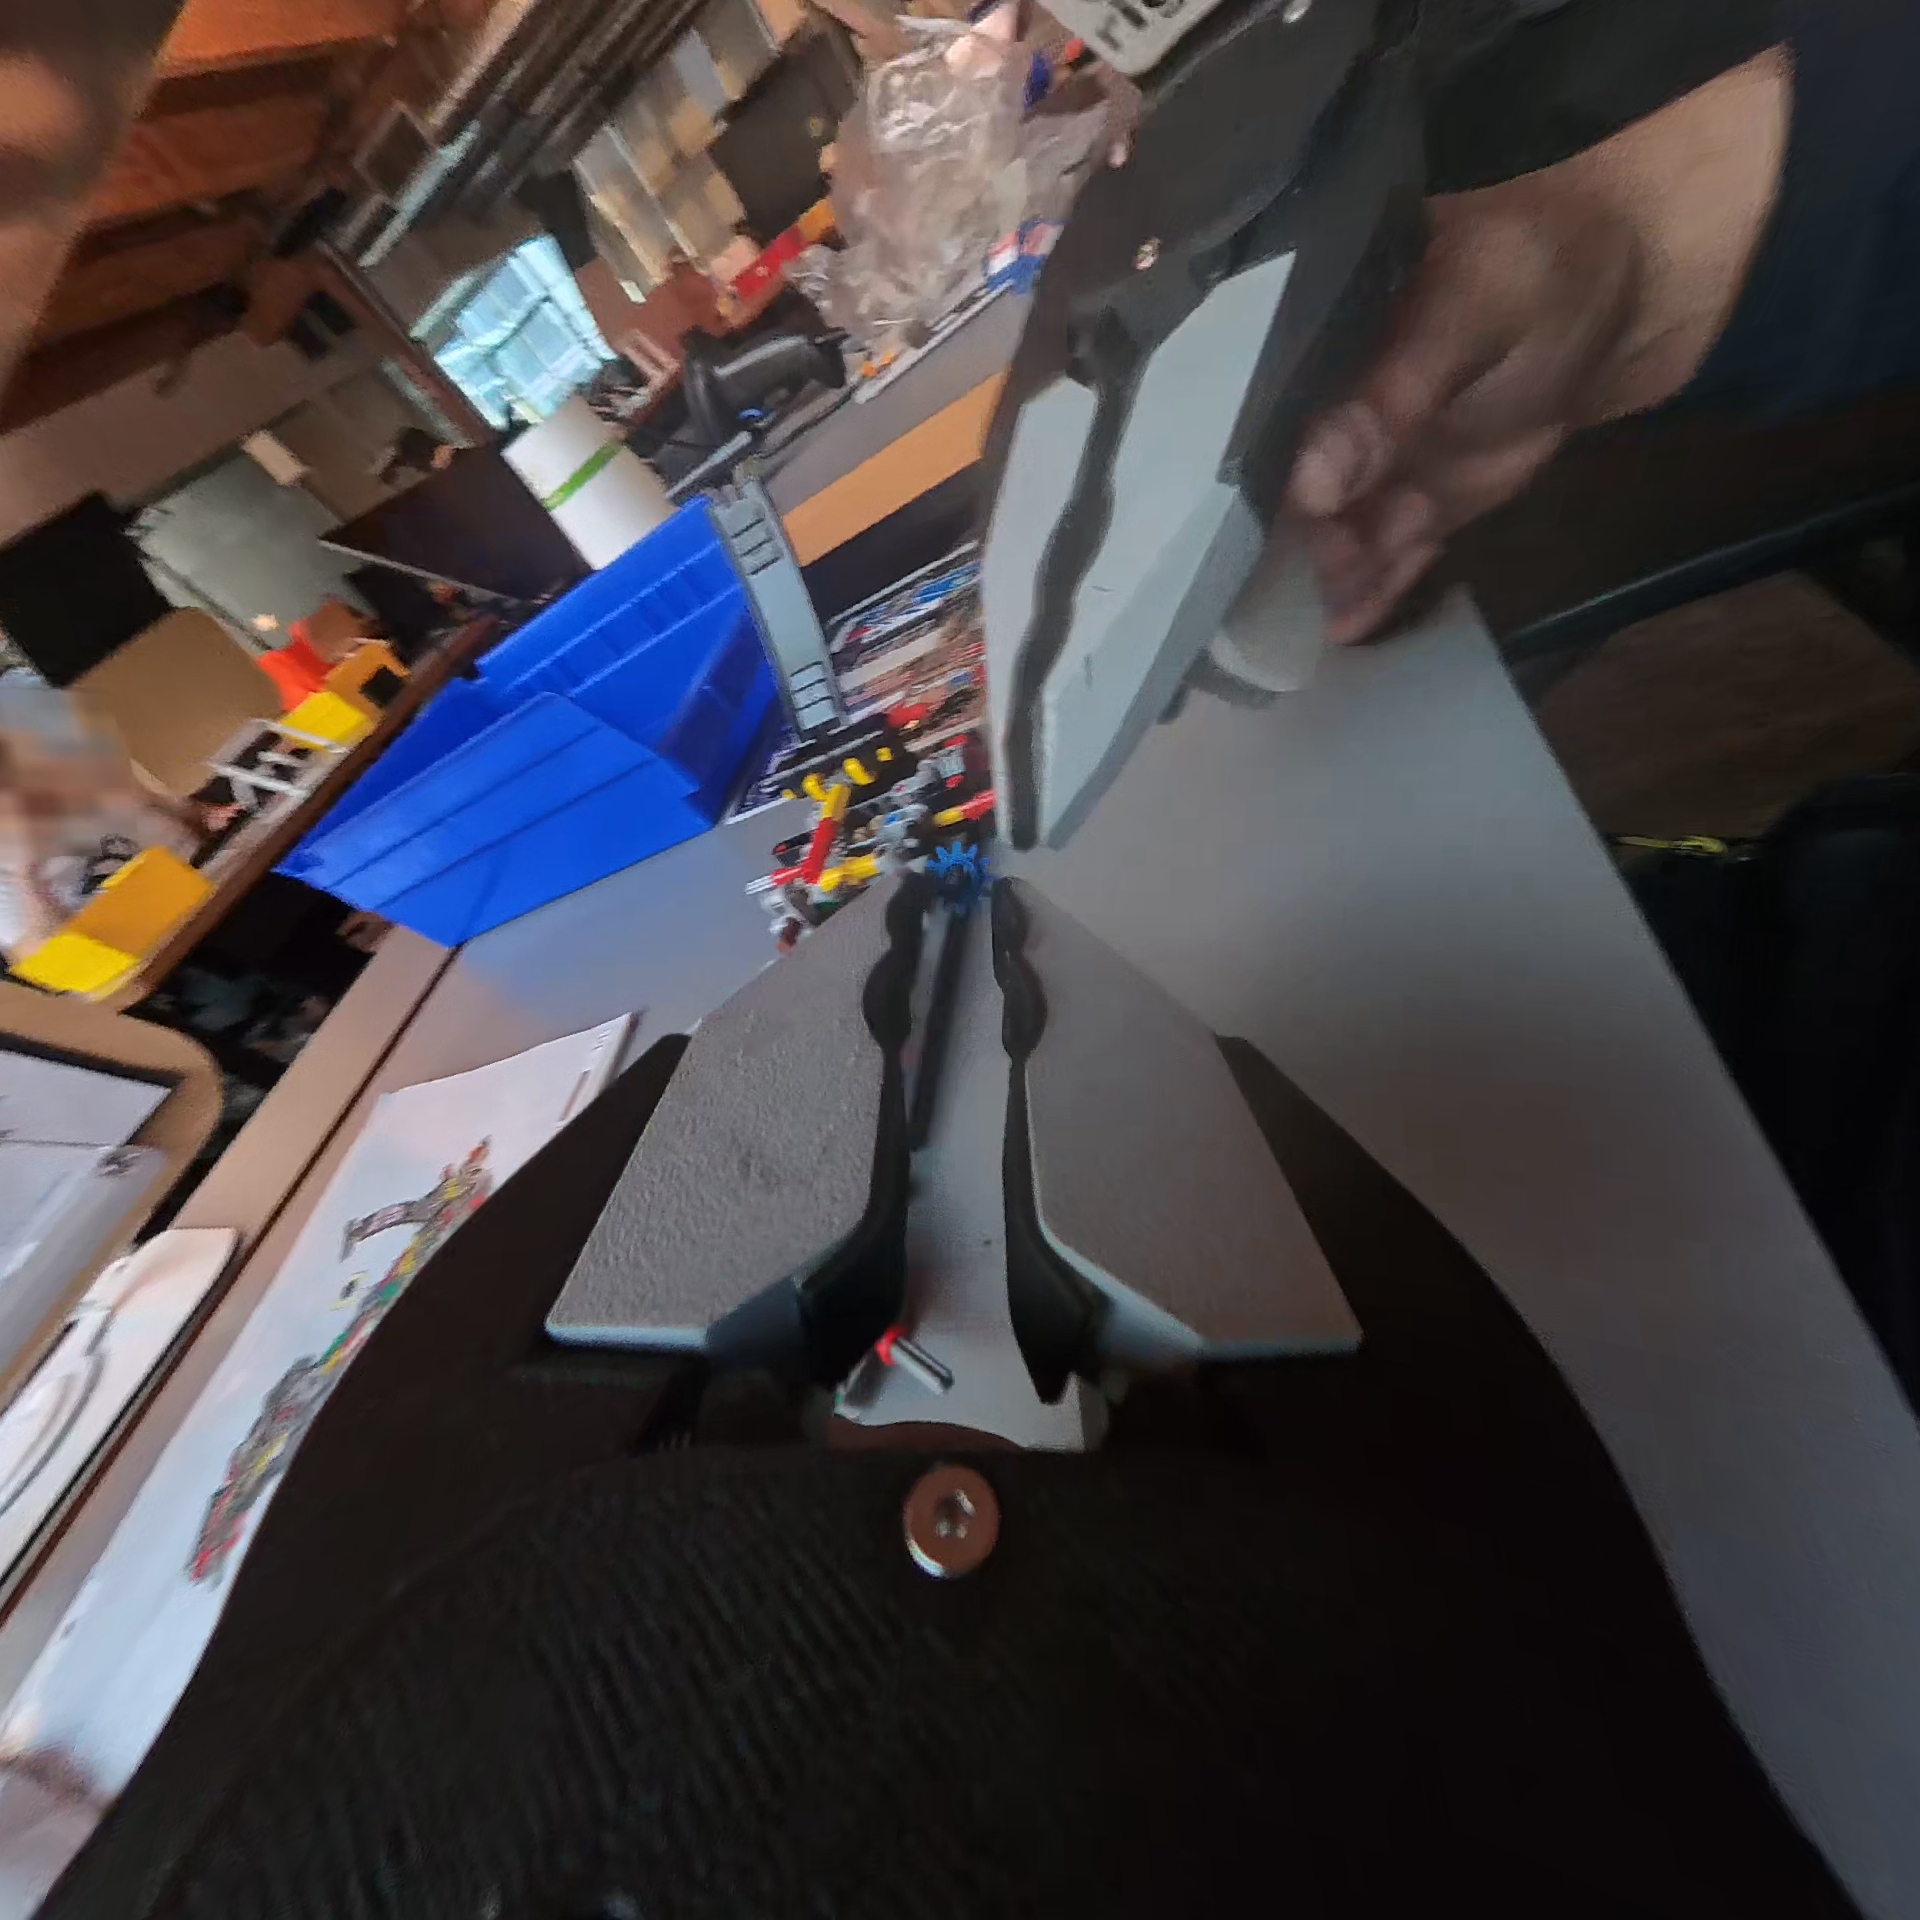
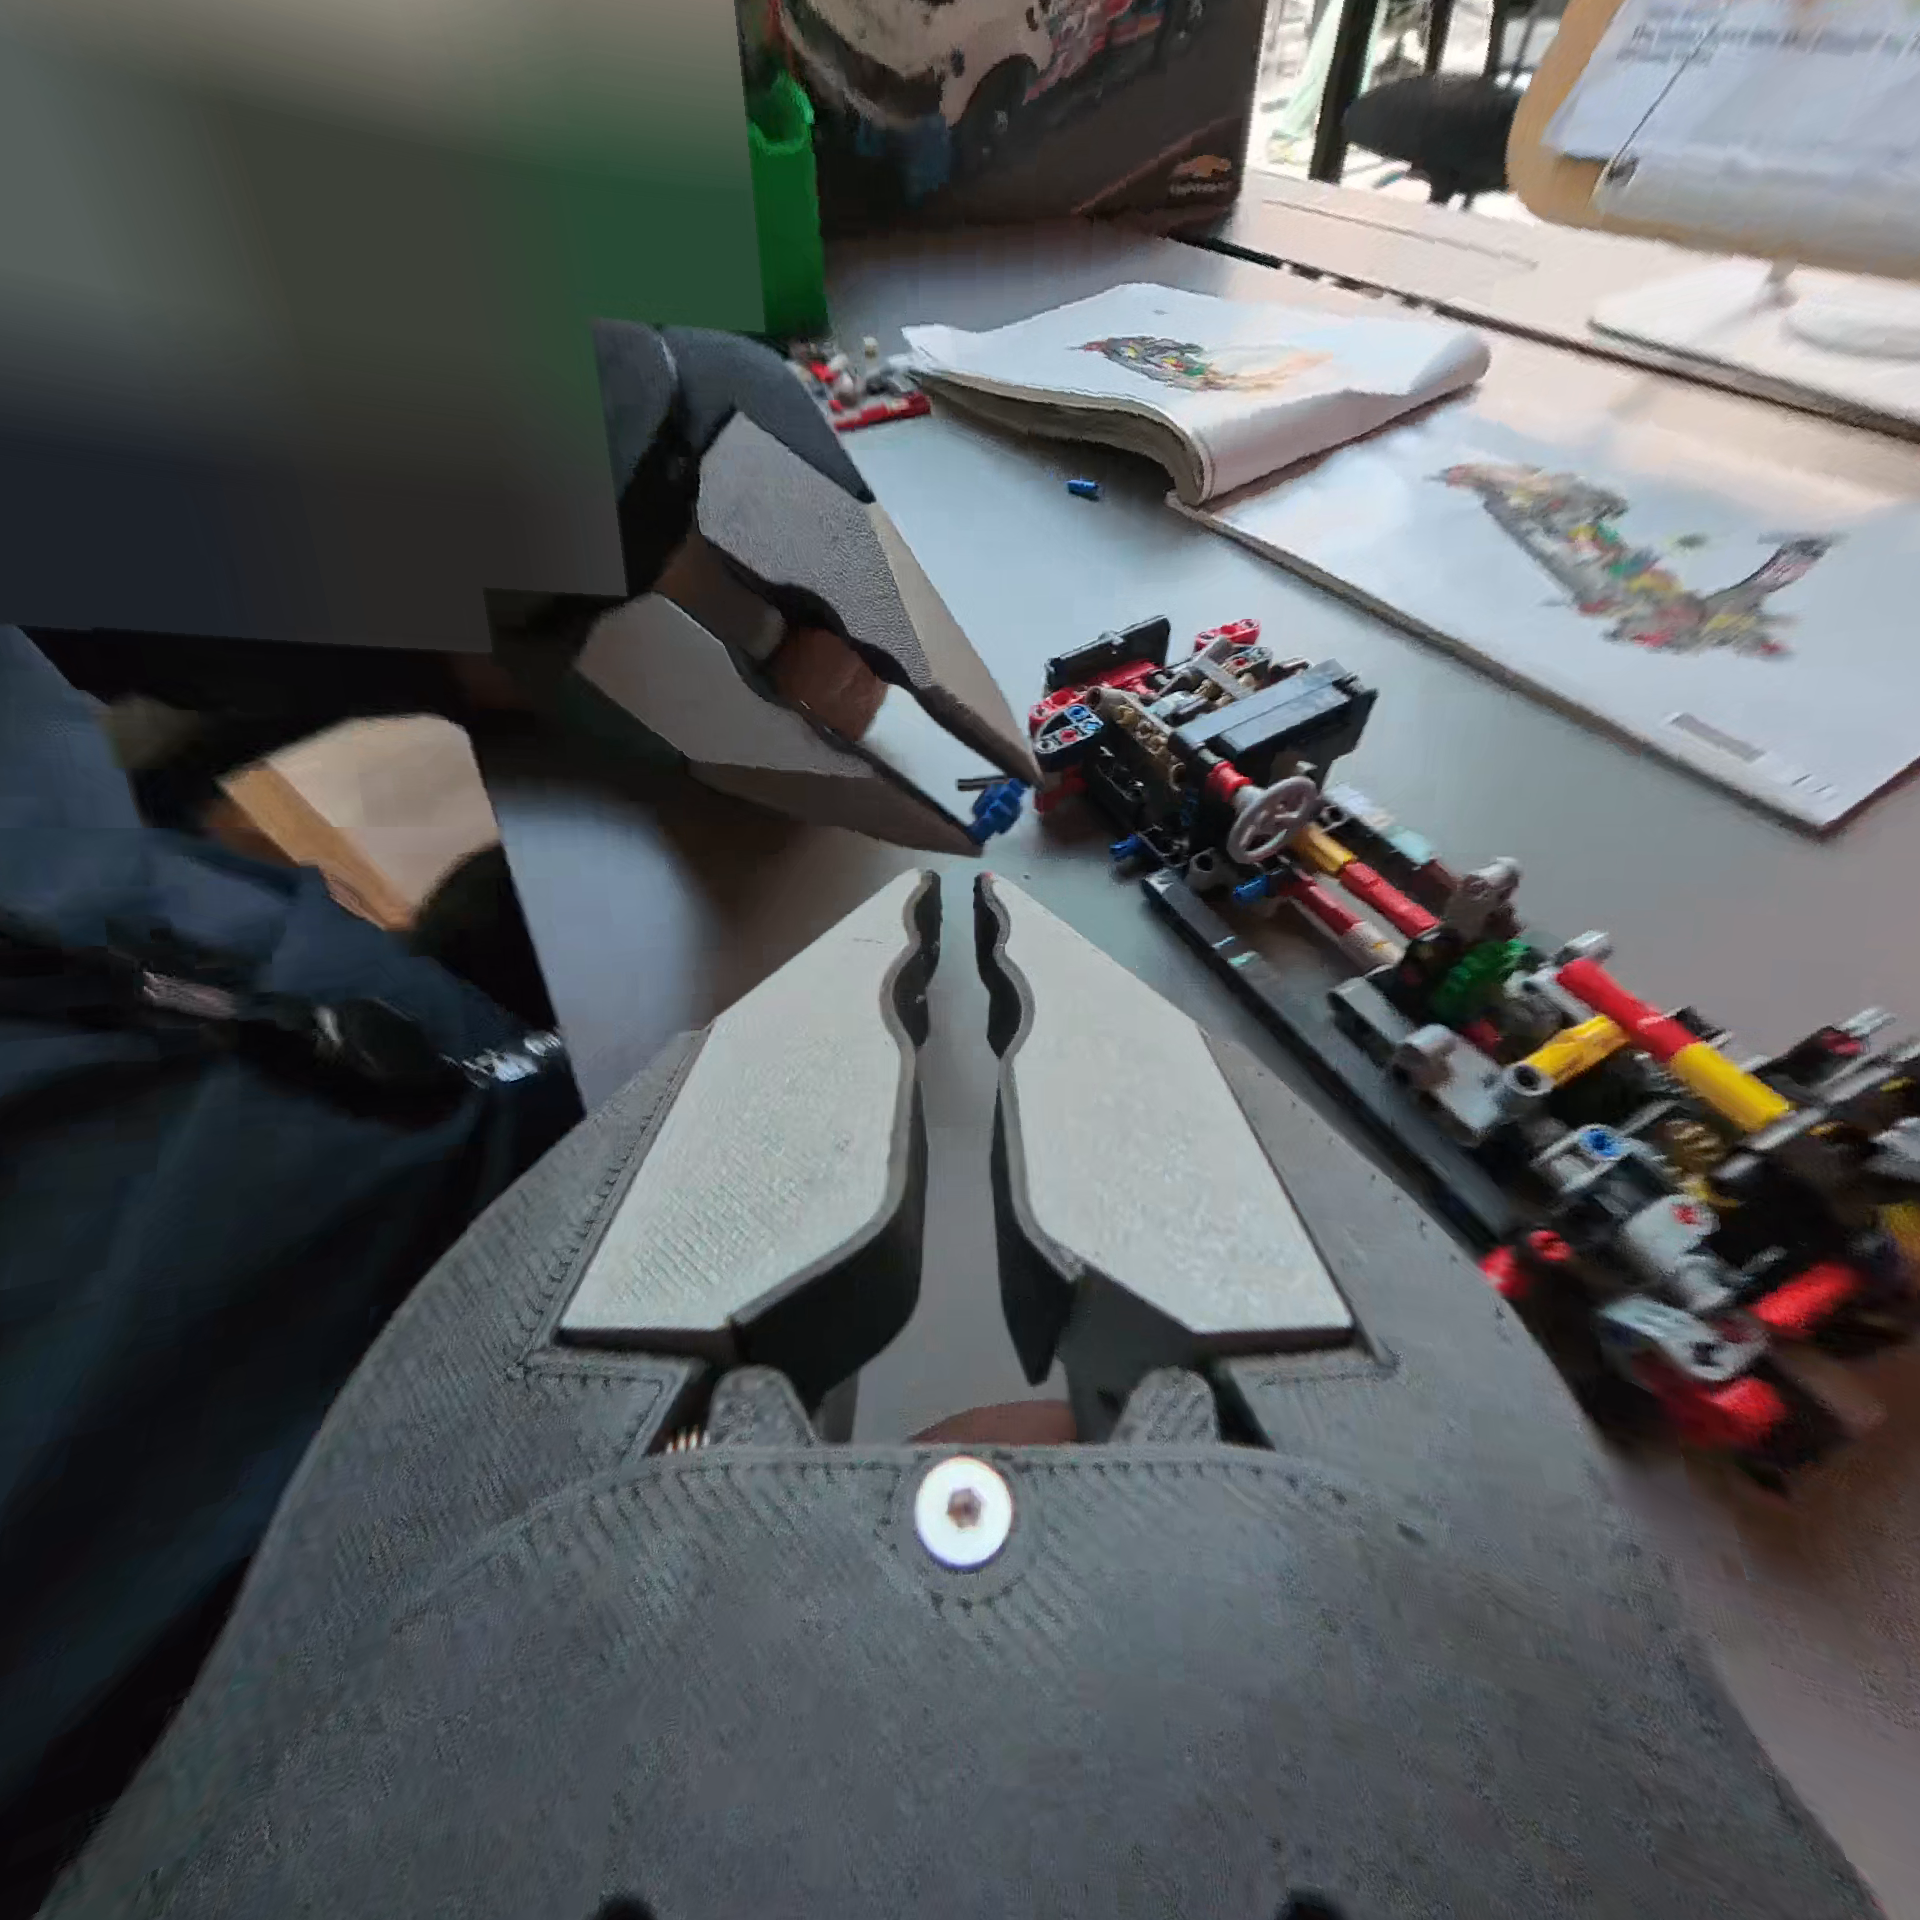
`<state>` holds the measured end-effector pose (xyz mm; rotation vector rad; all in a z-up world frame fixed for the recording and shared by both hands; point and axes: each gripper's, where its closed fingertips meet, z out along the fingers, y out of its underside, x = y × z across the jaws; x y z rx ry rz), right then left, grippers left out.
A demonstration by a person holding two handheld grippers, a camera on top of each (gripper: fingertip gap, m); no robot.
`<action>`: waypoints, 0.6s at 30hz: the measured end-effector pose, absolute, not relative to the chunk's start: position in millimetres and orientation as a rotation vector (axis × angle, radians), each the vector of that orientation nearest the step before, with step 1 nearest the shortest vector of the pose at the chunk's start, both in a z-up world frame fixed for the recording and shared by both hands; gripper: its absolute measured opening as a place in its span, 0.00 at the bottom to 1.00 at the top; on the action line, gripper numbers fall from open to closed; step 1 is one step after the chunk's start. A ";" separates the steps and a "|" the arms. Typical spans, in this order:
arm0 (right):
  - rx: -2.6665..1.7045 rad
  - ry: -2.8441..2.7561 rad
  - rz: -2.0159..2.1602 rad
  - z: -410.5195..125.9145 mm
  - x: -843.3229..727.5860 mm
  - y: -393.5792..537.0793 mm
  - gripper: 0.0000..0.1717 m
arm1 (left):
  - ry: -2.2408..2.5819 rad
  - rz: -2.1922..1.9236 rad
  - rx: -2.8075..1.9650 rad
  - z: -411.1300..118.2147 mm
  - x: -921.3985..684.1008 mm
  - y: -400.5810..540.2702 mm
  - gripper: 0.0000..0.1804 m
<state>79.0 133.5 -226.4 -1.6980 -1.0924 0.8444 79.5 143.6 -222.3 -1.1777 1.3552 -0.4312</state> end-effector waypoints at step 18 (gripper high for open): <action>-1.780 -0.856 1.060 -225.4 71.0 147.8 0.02 | 1.339 -0.271 -1.118 -223.7 79.9 151.0 0.06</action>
